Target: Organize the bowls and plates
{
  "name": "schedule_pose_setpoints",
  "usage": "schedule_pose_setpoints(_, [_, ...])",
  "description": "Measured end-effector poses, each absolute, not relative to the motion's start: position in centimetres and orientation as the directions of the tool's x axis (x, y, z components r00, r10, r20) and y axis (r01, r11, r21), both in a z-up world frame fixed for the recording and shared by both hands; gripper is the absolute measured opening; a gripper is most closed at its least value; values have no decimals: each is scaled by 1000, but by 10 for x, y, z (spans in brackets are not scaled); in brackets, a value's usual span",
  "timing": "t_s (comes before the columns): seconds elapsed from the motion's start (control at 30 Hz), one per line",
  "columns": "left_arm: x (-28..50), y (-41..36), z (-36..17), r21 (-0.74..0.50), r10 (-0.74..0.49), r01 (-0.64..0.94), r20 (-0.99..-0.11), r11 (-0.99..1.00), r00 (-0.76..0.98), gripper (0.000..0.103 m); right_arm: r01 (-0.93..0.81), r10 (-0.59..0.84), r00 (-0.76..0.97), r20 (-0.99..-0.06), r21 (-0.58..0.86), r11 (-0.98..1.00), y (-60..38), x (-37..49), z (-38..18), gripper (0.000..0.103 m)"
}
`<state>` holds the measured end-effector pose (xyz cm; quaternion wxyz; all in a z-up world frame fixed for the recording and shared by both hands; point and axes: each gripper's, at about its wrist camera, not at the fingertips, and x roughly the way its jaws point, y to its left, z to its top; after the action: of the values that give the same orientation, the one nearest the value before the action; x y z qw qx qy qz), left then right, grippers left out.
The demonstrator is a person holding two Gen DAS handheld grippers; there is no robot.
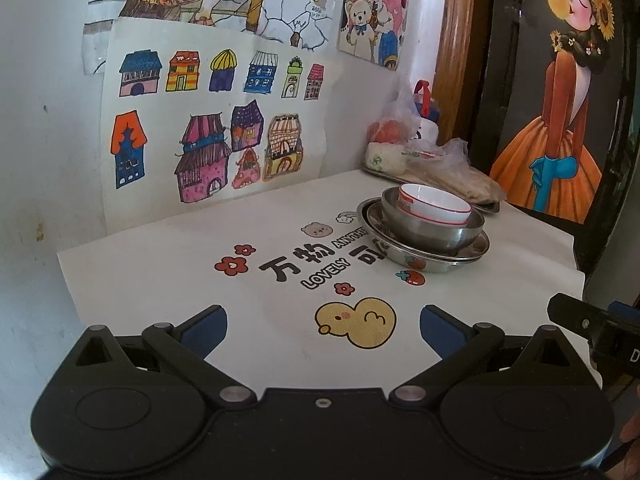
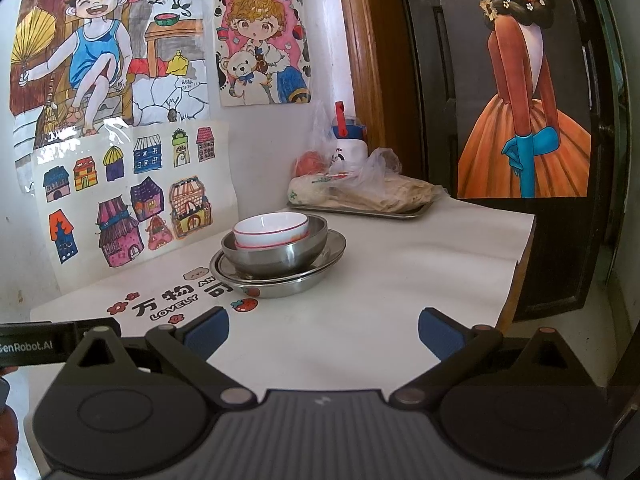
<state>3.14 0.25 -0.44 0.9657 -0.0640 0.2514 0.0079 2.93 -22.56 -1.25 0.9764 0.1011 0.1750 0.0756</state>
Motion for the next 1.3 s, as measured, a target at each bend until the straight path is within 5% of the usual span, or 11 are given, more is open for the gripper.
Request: schedule_pose_setpoints(1.3, [34, 3, -6, -115, -28, -32, -484, 993, 875, 102, -119, 190, 920, -342, 217, 969, -219, 33, -14, 103])
